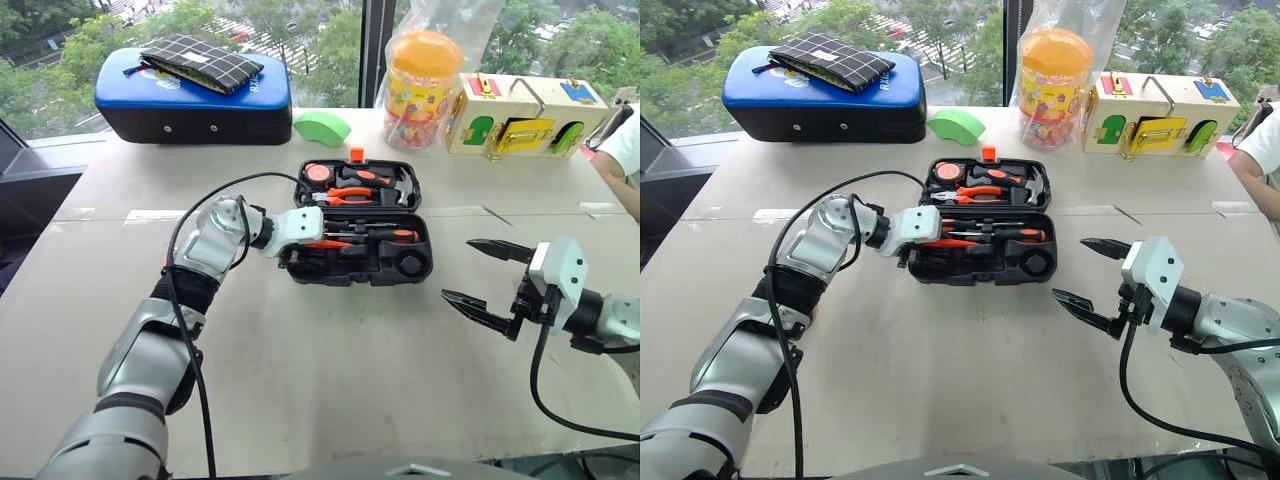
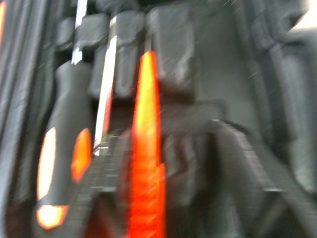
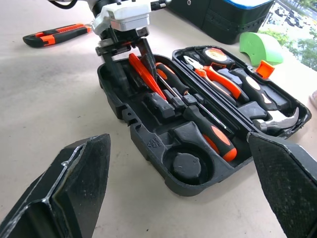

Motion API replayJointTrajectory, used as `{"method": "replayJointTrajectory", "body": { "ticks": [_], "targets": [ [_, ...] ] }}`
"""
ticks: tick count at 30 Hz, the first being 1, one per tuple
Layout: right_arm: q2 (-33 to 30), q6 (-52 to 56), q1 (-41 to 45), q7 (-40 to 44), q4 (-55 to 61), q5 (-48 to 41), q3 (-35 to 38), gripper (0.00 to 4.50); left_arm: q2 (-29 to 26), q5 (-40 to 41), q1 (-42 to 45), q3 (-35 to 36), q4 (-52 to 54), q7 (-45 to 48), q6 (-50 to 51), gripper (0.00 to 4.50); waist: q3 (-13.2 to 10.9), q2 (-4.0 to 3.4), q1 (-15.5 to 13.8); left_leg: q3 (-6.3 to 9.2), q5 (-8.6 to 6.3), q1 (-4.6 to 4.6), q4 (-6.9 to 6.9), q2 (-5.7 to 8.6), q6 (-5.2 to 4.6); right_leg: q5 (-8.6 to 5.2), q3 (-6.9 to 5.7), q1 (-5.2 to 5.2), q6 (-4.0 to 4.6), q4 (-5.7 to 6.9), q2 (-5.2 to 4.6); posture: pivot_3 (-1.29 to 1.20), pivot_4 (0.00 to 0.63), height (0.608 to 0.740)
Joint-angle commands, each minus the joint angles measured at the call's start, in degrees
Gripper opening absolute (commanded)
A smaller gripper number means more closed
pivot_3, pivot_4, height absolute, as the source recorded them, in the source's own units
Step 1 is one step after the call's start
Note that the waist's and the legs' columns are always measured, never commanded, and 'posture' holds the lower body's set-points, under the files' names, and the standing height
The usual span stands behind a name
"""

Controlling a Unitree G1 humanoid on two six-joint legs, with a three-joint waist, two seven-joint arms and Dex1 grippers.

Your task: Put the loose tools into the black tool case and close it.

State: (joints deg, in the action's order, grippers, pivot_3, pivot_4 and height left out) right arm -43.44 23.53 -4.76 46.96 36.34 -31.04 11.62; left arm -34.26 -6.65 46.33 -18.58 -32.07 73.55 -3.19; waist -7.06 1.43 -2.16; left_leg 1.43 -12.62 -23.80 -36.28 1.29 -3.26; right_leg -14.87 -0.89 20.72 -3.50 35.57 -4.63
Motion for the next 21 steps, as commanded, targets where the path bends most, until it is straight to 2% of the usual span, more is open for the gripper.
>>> {"method": "replayJointTrajectory", "body": {
  "ticks": [1, 2, 3, 8, 14, 21],
  "targets": [
    [-0.17, -0.99, 0.16, -0.21, 1.94, -0.16, 1.13, 4.5, 0.41, -0.27, 0.43, 0.29, -1.52, -0.86, -0.86, 0.59, 0.02, -0.04, -0.07, -0.01, 0.0, 0.01, 0.0, 0.0, 0.0, 0.0, 0.0, 0.0, 0.0, 0.0, 0.01, 0.0, 0.15, 0.74],
    [-0.21, -0.98, 0.1, -0.15, 1.93, -0.15, 1.22, 4.5, 0.55, -0.33, 0.55, 0.43, -1.96, -1.45, -1.27, 0.25, 0.02, -0.03, -0.19, 0.01, 0.0, 0.01, 0.0, 0.0, 0.0, 0.0, -0.01, 0.0, 0.0, 0.02, 0.0, 0.0, 0.15, 0.74],
    [-0.24, -0.96, 0.07, -0.11, 1.92, -0.17, 1.3, 4.5, 0.71, -0.34, 0.64, 0.64, -2.36, -2.05, -1.56, 0.15, 0.03, -0.02, -0.2, 0.05, 0.0, 0.01, -0.03, 0.0, 0.0, 0.0, -0.06, -0.01, 0.0, 0.06, 0.0, 0.0, 0.15, 0.74],
    [-0.37, -0.86, 0.22, -0.05, 1.96, -0.19, 1.38, 4.5, 1.19, 2.25, 0.57, 2.84, -2.12, -2.24, -0.23, 0.14, 0.04, -0.03, -0.25, 0.02, 0.01, 0.03, -0.07, 0.02, 0.0, 0.0, -0.03, -0.03, 0.0, 0.09, -0.02, 0.0, 0.15, 0.74],
    [-0.47, -0.92, 0.3, 0.26, 1.67, -0.16, 1.28, 4.5, 0.12, 7.28, 1.19, 5.95, -0.63, 2.23, 1.9, 0.13, 0.01, -0.04, -0.16, 0.04, 0.01, -0.01, -0.08, 0.01, 0.0, 0.0, -0.05, -0.01, 0.0, 0.09, 0.02, 0.0, 0.15, 0.74],
    [-0.54, -1.15, 0.77, 0.8, 1.0, -0.03, 1.08, 4.5, -1.0, 8.15, 3.95, 6.9, -1.84, 4.54, 0.69, 0.13, 0.01, -0.03, -0.06, 0.01, 0.01, 0.01, -0.07, 0.01, 0.0, 0.0, -0.12, -0.01, 0.0, 0.09, 0.06, 0.0, 0.15, 0.74]
  ]
}}
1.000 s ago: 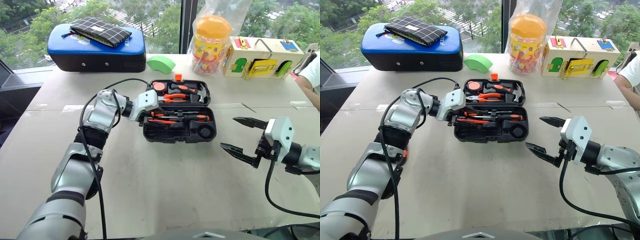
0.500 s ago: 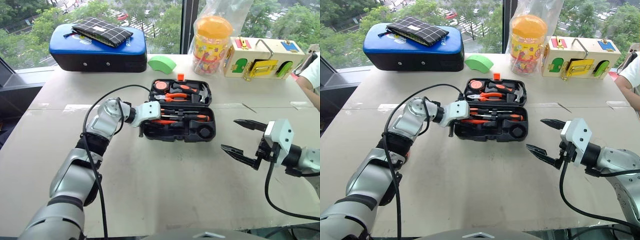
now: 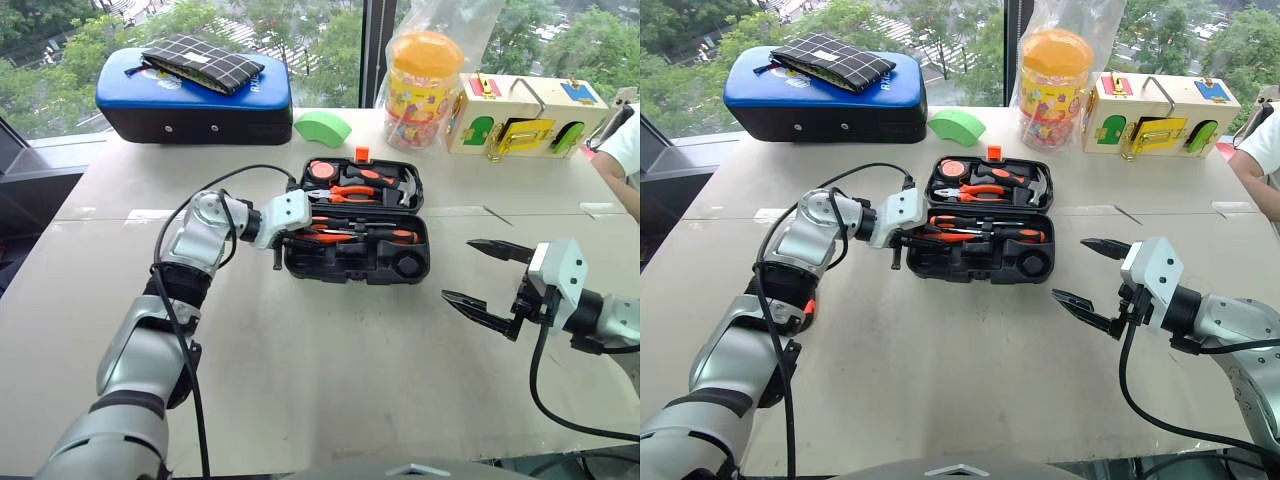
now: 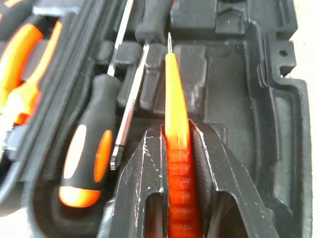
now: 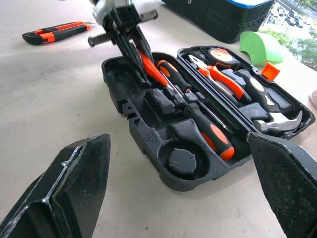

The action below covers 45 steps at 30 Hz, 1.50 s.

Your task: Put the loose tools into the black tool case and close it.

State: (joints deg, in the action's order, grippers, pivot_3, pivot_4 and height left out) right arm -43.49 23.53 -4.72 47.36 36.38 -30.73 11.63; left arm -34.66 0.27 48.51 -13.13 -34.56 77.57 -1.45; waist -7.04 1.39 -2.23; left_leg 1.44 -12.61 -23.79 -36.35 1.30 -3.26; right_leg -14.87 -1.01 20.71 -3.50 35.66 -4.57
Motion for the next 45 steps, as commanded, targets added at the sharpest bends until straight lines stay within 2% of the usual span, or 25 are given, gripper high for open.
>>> {"method": "replayJointTrajectory", "body": {
  "ticks": [1, 9, 21, 31, 32, 33, 36, 38, 40, 42, 43, 45],
  "targets": [
    [-0.46, -1.18, 0.81, 0.43, 0.9, -0.28, 0.96, 4.5, -0.5, 0.69, 2.1, 1.11, 0.24, 0.52, -2.64, 0.13, 0.0, 0.0, 0.02, -0.01, 0.0, 0.0, 0.0, 0.0, 0.0, 0.0, -0.01, 0.0, 0.0, 0.0, 0.0, 0.0, 0.15, 0.74],
    [-0.28, -1.02, 0.6, 0.3, 1.41, -0.05, 1.2, 4.5, 3.32, -5.55, 5.67, -3.54, -9.56, -1.77, -14.23, 0.13, 0.0, 0.01, 0.1, -0.01, 0.0, 0.0, 0.0, 0.03, 0.0, 0.0, -0.1, 0.0, -0.01, 0.0, 0.02, 0.0, 0.15, 0.74],
    [-0.34, -0.28, -3.05, -1.27, 4.28, -0.81, 3.33, 4.5, 5.54, -8.45, 7.47, -4.21, -18.72, -5.93, -17.54, 0.13, 0.01, 0.03, 0.02, -0.02, 0.0, 0.01, -0.07, 0.03, -0.01, 0.01, -0.11, -0.01, -0.03, 0.08, 0.05, 0.0, 0.15, 0.74],
    [-0.79, 0.35, -2.79, -1.62, 4.49, -1.36, 3.18, 4.5, 4.47, -10.63, 8.56, -4.15, -22.59, -7.8, -23.07, 0.13, 0.02, 0.04, 0.0, 0.0, 0.0, 0.02, -0.09, 0.02, 0.0, 0.01, -0.13, -0.02, -0.03, 0.11, 0.05, 0.0, 0.15, 0.74],
    [-0.77, 0.42, -2.9, -1.68, 4.65, -1.4, 3.21, 4.5, 4.28, -9.84, 8.57, -3.48, -22.71, -7.28, -23.7, 1.13, 0.02, 0.04, 0.03, -0.01, 0.0, 0.03, -0.09, 0.02, 0.0, 0.01, -0.11, -0.02, -0.03, 0.12, 0.04, 0.0, 0.15, 0.74],
    [-0.75, 0.48, -2.97, -1.71, 4.76, -1.43, 3.24, 4.5, 4.16, -9.3, 8.59, -3.05, -22.87, -6.84, -24.21, 1.34, 0.03, 0.06, 0.09, -0.01, 0.0, 0.03, -0.09, 0.02, 0.0, 0.01, -0.12, -0.02, -0.03, 0.13, 0.05, 0.0, 0.15, 0.74],
    [-0.63, 0.67, -3.39, -2.02, 5.16, -1.46, 3.44, 4.5, 3.42, -1.02, 7.62, 2.15, -18.87, 0.53, -17.71, 2.68, 0.01, 0.05, 0.32, 0.0, 0.0, 0.01, -0.08, -0.03, 0.0, 0.01, -0.13, 0.01, -0.03, 0.13, 0.08, 0.0, 0.15, 0.74],
    [-0.54, 0.67, -3.41, -2.16, 5.13, -1.43, 3.33, 4.5, 3.18, 2.67, 7.41, 4.94, -16.65, 2.43, -12.14, 2.68, 0.0, 0.05, 0.54, 0.02, 0.0, 0.01, -0.05, -0.06, 0.0, 0.0, -0.18, 0.01, -0.03, 0.13, 0.1, 0.0, 0.15, 0.74],
    [-0.41, 0.56, -3.06, -2.23, 4.77, -1.21, 2.88, 4.5, 2.7, 3.58, 6.79, 5.93, -14.26, 2.36, -7.82, 1.97, 0.01, 0.04, 0.55, 0.06, 0.0, 0.01, -0.05, -0.07, 0.0, 0.0, -0.25, 0.0, -0.03, 0.13, 0.11, 0.0, 0.15, 0.74],
    [-0.28, 0.39, -2.61, -2.21, 4.31, -1.03, 2.43, 4.5, 2.7, 4.81, 5.69, 6.94, -11.09, 1.45, -2.37, 1.02, 0.01, 0.05, 0.65, 0.05, 0.0, 0.02, -0.05, -0.06, 0.0, 0.0, -0.23, -0.01, -0.03, 0.13, 0.11, 0.0, 0.15, 0.74],
    [-0.25, 0.27, -2.4, -2.12, 4.07, -0.95, 2.23, 4.5, 2.84, 5.45, 5.14, 7.46, -9.44, 0.74, 0.5, 0.26, 0.01, 0.05, 0.7, 0.02, 0.0, 0.03, -0.06, -0.05, 0.0, 0.0, -0.2, -0.02, -0.03, 0.14, 0.1, 0.0, 0.15, 0.74],
    [-0.19, 0.03, -2.08, -1.93, 3.63, -0.8, 1.95, 4.5, 3.15, 6.57, 3.78, 8.3, -5.86, -1.04, 5.87, 0.04, 0.01, 0.05, 0.87, 0.02, 0.0, 0.03, -0.07, -0.04, 0.0, 0.0, -0.18, -0.02, -0.03, 0.14, 0.1, 0.0, 0.15, 0.74]
  ]
}}
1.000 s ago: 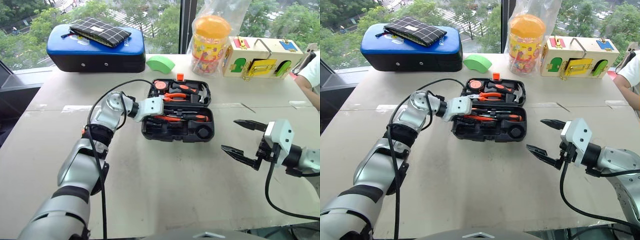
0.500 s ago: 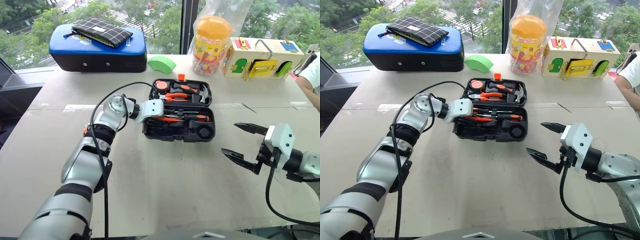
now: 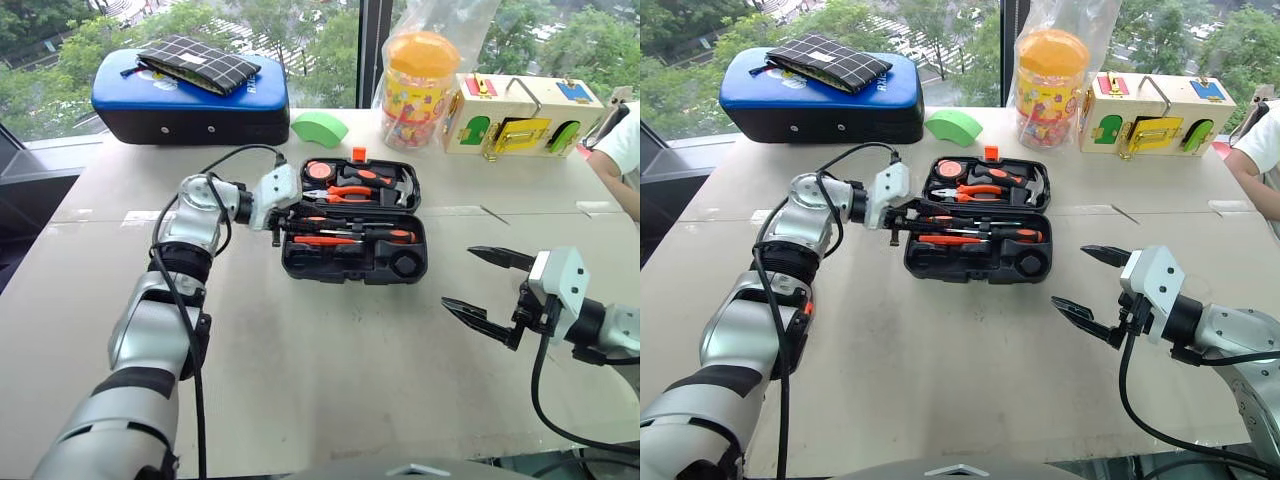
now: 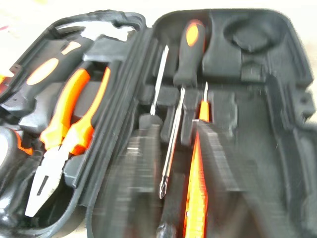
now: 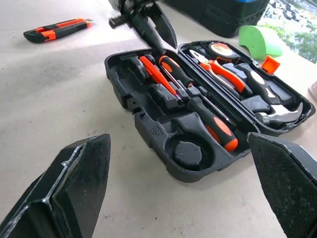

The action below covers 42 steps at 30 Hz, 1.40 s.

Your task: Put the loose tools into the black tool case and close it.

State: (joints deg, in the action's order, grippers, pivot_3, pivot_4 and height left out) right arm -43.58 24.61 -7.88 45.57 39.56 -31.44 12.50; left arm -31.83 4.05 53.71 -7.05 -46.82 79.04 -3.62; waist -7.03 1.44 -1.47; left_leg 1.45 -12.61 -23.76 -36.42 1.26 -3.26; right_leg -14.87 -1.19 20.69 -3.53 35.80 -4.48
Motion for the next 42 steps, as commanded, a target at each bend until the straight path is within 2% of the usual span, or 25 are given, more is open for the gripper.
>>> {"method": "replayJointTrajectory", "body": {
  "ticks": [1, 6, 10, 19, 25, 29, 32, 36, 38, 42],
  "targets": [
    [-0.09, -1.1, 1.15, -0.08, 0.35, -0.06, 1.04, 4.5, 0.38, 3.21, -2.0, 2.45, 7.94, -3.21, 9.89, 0.04, 0.0, 0.0, 0.16, 0.0, 0.0, 0.0, -0.01, 0.0, 0.0, 0.0, 0.02, 0.0, 0.0, 0.01, 0.0, 0.0, 0.15, 0.74],
    [-0.13, -1.6, 1.21, 0.46, -0.27, 0.19, 0.85, 4.5, 0.25, 2.92, -8.85, 1.08, 17.28, -6.23, 14.74, 0.04, 0.0, 0.0, 0.56, 0.02, 0.0, 0.02, 0.01, -0.02, 0.0, 0.0, 0.03, 0.0, 0.0, 0.03, 0.02, 0.0, 0.15, 0.74],
    [0.0, -2.03, 0.56, 0.71, -0.28, 0.41, 1.02, 4.5, 0.2, 3.44, -12.64, 0.65, 20.49, -6.63, 17.22, 0.04, 0.0, -0.01, 0.57, 0.02, 0.0, 0.04, 0.04, -0.07, 0.01, 0.0, 0.09, 0.02, 0.01, 0.03, 0.03, 0.0, 0.15, 0.74],
    [-0.06, -2.49, -0.39, 0.77, -0.07, 0.4, 1.47, 4.5, 2.33, 1.48, -11.17, 0.53, 10.49, -11.0, 13.36, 0.04, 0.06, -0.05, 0.07, 0.02, 0.0, 0.04, 0.03, -0.04, 0.01, 0.0, 0.27, 0.01, 0.02, 0.0, -0.05, 0.0, 0.15, 0.74],
    [-0.17, -2.04, -0.7, 0.45, 0.57, 0.05, 1.86, 4.5, 4.41, 5.66, -8.32, 4.21, 5.98, -12.54, 22.25, 0.04, 0.1, -0.02, -0.82, 0.0, 0.0, 0.04, -0.08, -0.02, 0.01, 0.0, 0.25, -0.01, 0.01, 0.02, -0.08, 0.0, 0.15, 0.74],
    [-0.28, -1.9, -0.86, 0.44, 0.68, -0.11, 2.05, 4.5, 5.29, 8.0, -6.93, 6.5, 4.93, -14.44, 29.16, 0.04, 0.09, -0.02, -0.67, -0.03, 0.0, 0.04, -0.05, 0.0, 0.0, 0.0, 0.2, 0.0, 0.0, 0.02, -0.03, 0.0, 0.15, 0.74],
    [-0.35, -1.89, -0.8, 0.5, 0.62, -0.13, 2.04, 4.5, 4.81, 5.19, -8.16, 3.93, 6.47, -14.77, 27.0, 0.04, 0.09, -0.03, -0.71, 0.0, 0.0, 0.04, 0.0, -0.01, 0.0, 0.0, 0.11, 0.01, 0.0, 0.02, 0.0, 0.0, 0.15, 0.74],
    [-0.43, -1.87, -0.57, 0.54, 0.52, -0.1, 1.92, 4.5, 5.25, 5.4, -9.24, 3.67, 9.16, -15.01, 27.29, 0.04, 0.1, -0.02, -0.73, -0.03, 0.0, 0.04, 0.0, -0.01, 0.01, 0.0, 0.2, 0.01, 0.01, 0.02, -0.04, 0.0, 0.15, 0.74],
    [-0.45, -1.88, -0.46, 0.54, 0.49, -0.07, 1.86, 4.5, 6.05, 7.74, -9.72, 6.05, 10.91, -15.6, 26.79, 0.04, 0.09, -0.02, -0.74, -0.04, 0.0, 0.04, -0.01, 0.0, 0.01, 0.0, 0.27, 0.0, 0.02, 0.01, -0.1, 0.0, 0.15, 0.74],
    [-0.42, -1.88, -0.74, 0.54, 1.03, -0.23, 1.94, 4.5, 6.95, 19.08, -9.77, 18.37, 18.41, -21.46, 36.47, 0.04, 0.03, 0.04, -0.71, 0.05, 0.0, -0.03, -0.01, 0.0, 0.01, 0.0, 0.26, 0.02, 0.02, -0.01, -0.39, 0.0, 0.15, 0.74]
  ]
}}
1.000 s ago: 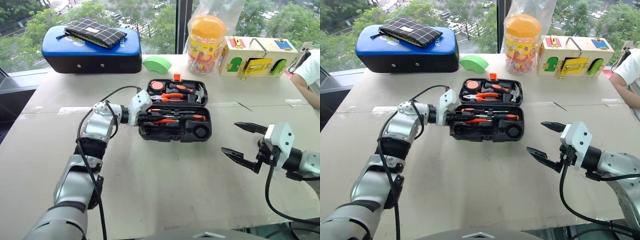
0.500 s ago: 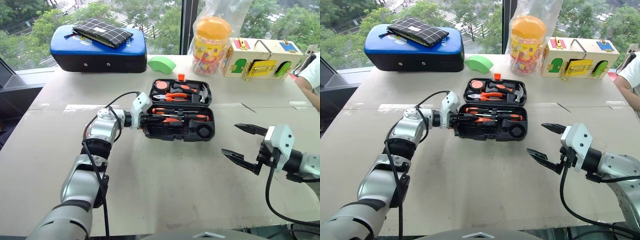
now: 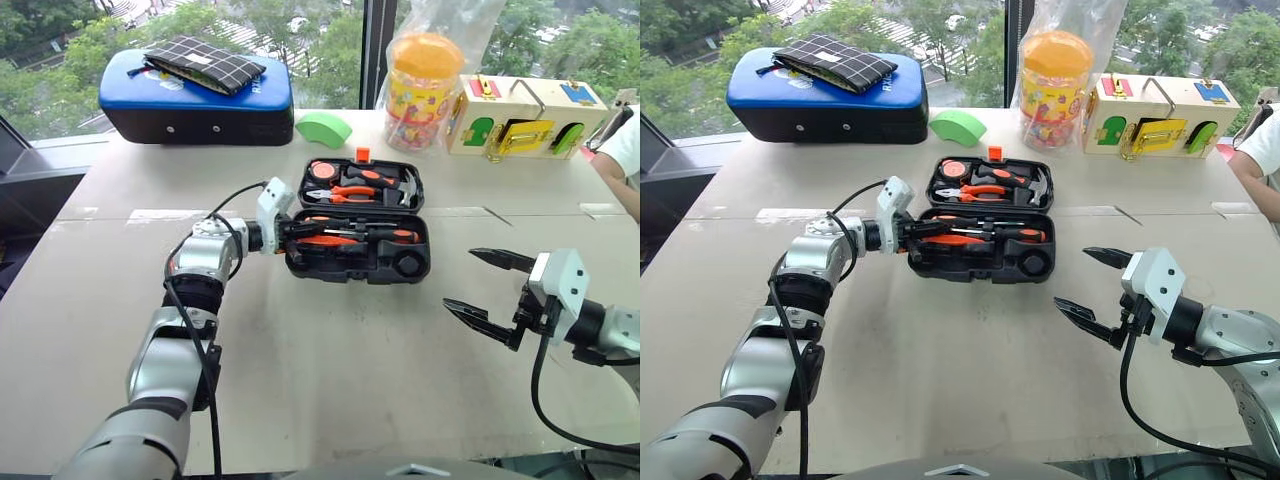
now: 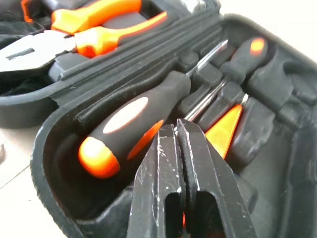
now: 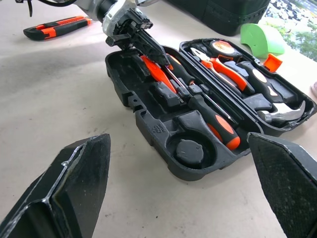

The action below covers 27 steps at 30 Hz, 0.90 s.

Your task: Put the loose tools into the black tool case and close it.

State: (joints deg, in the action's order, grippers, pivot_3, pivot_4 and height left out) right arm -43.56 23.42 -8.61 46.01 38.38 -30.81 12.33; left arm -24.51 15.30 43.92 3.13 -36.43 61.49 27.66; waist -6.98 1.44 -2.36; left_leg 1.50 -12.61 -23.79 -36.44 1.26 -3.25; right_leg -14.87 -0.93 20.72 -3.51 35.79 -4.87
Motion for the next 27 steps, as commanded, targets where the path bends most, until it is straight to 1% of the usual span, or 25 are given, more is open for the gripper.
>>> {"method": "replayJointTrajectory", "body": {
  "ticks": [1, 3, 4, 7, 8, 9, 10, 11, 12, 13, 15, 18, 21, 24, 27],
  "targets": [
    [-0.34, -0.75, -0.03, 0.15, 2.28, -0.98, 2.08, 4.5, -0.34, 10.17, -0.61, 12.58, 10.74, -9.21, 7.86, 0.04, -0.03, 0.06, 0.31, -0.01, 0.0, 0.0, 0.0, -0.01, 0.0, 0.0, 0.01, 0.01, 0.0, 0.0, -0.01, 0.0, 0.15, 0.74],
    [-0.23, -0.93, 0.28, 0.34, 2.12, -1.09, 1.74, 4.5, -0.08, 11.7, -2.74, 19.09, 15.94, -19.75, 9.6, 0.04, -0.03, 0.06, 0.91, 0.0, 0.0, 0.02, 0.02, -0.05, 0.01, 0.0, 0.02, 0.02, -0.01, 0.0, 0.0, 0.0, 0.15, 0.74],
    [-0.15, -1.06, 0.62, 0.48, 1.84, -1.08, 1.4, 4.5, -0.48, 11.58, -5.06, 20.64, 19.51, -22.54, 9.91, 0.04, -0.01, 0.05, 1.26, 0.01, 0.0, 0.04, 0.04, -0.06, 0.01, 0.0, 0.02, 0.01, -0.01, 0.0, 0.0, 0.0, 0.15, 0.74],
    [-0.02, -1.65, 1.98, 1.53, 0.49, -1.02, 0.2, 4.5, -1.3, 9.84, -13.81, 23.41, 33.02, -30.54, 11.52, 0.77, 0.05, -0.02, 1.93, -0.07, -0.01, 0.17, 0.21, -0.06, 0.02, 0.0, 0.14, 0.0, -0.01, 0.0, -0.02, 0.0, 0.15, 0.74],
    [0.08, -1.8, 2.53, 1.96, -0.04, -1.07, -0.18, 4.5, -1.01, 10.05, -16.28, 24.55, 37.33, -33.62, 12.76, 1.31, 0.04, -0.02, 1.88, -0.09, -0.01, 0.2, 0.26, -0.06, 0.03, 0.0, 0.18, 0.0, -0.01, -0.01, -0.03, 0.0, 0.15, 0.74],
    [0.19, -1.96, 3.43, 2.47, -0.84, -1.0, -0.84, 4.5, -1.25, 9.41, -19.89, 24.93, 42.88, -36.28, 14.22, 1.74, 0.04, 0.01, 1.72, -0.08, 0.0, 0.2, 0.28, -0.07, 0.04, 0.0, 0.18, 0.01, 0.0, -0.02, -0.04, 0.0, 0.15, 0.74],
    [0.38, -2.19, 5.13, 3.38, -2.22, -0.91, -2.11, 4.5, 0.13, 9.0, -24.44, 26.74, 50.95, -40.75, 16.74, 2.25, 0.04, 0.04, 1.44, -0.06, 0.0, 0.18, 0.27, -0.07, 0.06, 0.0, 0.17, 0.01, 0.0, -0.05, -0.04, 0.0, 0.15, 0.74],
    [0.51, -2.41, 6.27, 4.09, -3.23, -0.83, -2.94, 4.5, 1.09, 8.86, -27.66, 27.85, 56.62, -44.02, 18.47, 2.68, 0.04, 0.08, 1.42, -0.04, 0.0, 0.15, 0.24, -0.07, 0.07, 0.0, 0.14, 0.0, 0.01, -0.05, -0.06, 0.0, 0.15, 0.74],
    [0.57, -2.63, 7.15, 4.67, -4.02, -0.79, -3.53, 4.5, 1.72, 8.69, -29.93, 28.3, 60.68, -46.43, 19.93, 3.17, 0.05, 0.11, 1.32, -0.05, 0.0, 0.14, 0.22, -0.08, 0.09, 0.01, 0.16, 0.01, 0.02, -0.1, -0.08, 0.0, 0.15, 0.74],
    [0.61, -2.81, 8.48, 5.55, -4.98, -0.85, -4.36, 4.5, 3.32, 7.92, -32.41, 28.61, 65.08, -49.88, 22.14, 3.54, 0.08, 0.17, 1.07, -0.06, -0.04, 0.12, 0.2, -0.05, 0.13, 0.01, 0.16, 0.0, 0.03, -0.11, -0.14, 0.0, 0.15, 0.74],
    [0.66, -3.2, 11.32, 7.63, -6.73, -1.33, -5.67, 4.5, 6.38, 5.65, -37.65, 27.81, 72.6, -55.57, 25.65, 4.47, 0.1, 0.17, 0.39, -0.08, -0.14, 0.09, 0.15, 0.01, 0.31, -0.02, 0.18, -0.01, 0.11, -0.13, -0.22, 0.0, 0.15, 0.74],
    [0.22, -3.99, 14.31, 11.32, -7.67, -2.89, -6.28, 4.5, 9.36, 2.11, -44.81, 26.02, 78.31, -60.68, 28.96, 4.47, 0.12, 0.17, -0.07, -0.09, -0.15, 0.1, 0.15, 0.08, 0.33, -0.1, 0.2, -0.02, 0.26, -0.13, -0.25, 0.0, 0.15, 0.74],
    [0.3, -5.0, 16.77, 13.42, -7.56, -4.18, -5.82, 4.5, 12.29, 1.09, -49.29, 24.35, 79.64, -62.38, 28.69, 4.47, 0.12, 0.15, -0.12, -0.05, -0.16, 0.09, 0.17, 0.05, 0.33, -0.11, 0.15, 0.0, 0.27, -0.13, -0.18, 0.0, 0.15, 0.74],
    [-0.45, -4.85, 18.76, 14.92, -7.49, -4.54, -6.07, 4.5, 14.88, -1.44, -50.67, 22.74, 75.58, -64.63, 25.08, 4.47, 0.12, 0.16, -0.15, -0.07, -0.16, 0.1, 0.18, 0.05, 0.33, -0.11, 0.15, 0.0, 0.28, -0.14, -0.19, 0.0, 0.15, 0.74],
    [-0.82, -4.42, 19.77, 15.44, -7.11, -5.01, -6.06, 4.5, 15.55, -3.09, -49.06, 21.86, 70.15, -65.51, 21.24, 4.47, 0.14, 0.16, -0.15, -0.08, -0.16, 0.1, 0.18, 0.05, 0.33, -0.12, 0.15, 0.0, 0.29, -0.15, -0.21, 0.0, 0.15, 0.74]
  ]
}}
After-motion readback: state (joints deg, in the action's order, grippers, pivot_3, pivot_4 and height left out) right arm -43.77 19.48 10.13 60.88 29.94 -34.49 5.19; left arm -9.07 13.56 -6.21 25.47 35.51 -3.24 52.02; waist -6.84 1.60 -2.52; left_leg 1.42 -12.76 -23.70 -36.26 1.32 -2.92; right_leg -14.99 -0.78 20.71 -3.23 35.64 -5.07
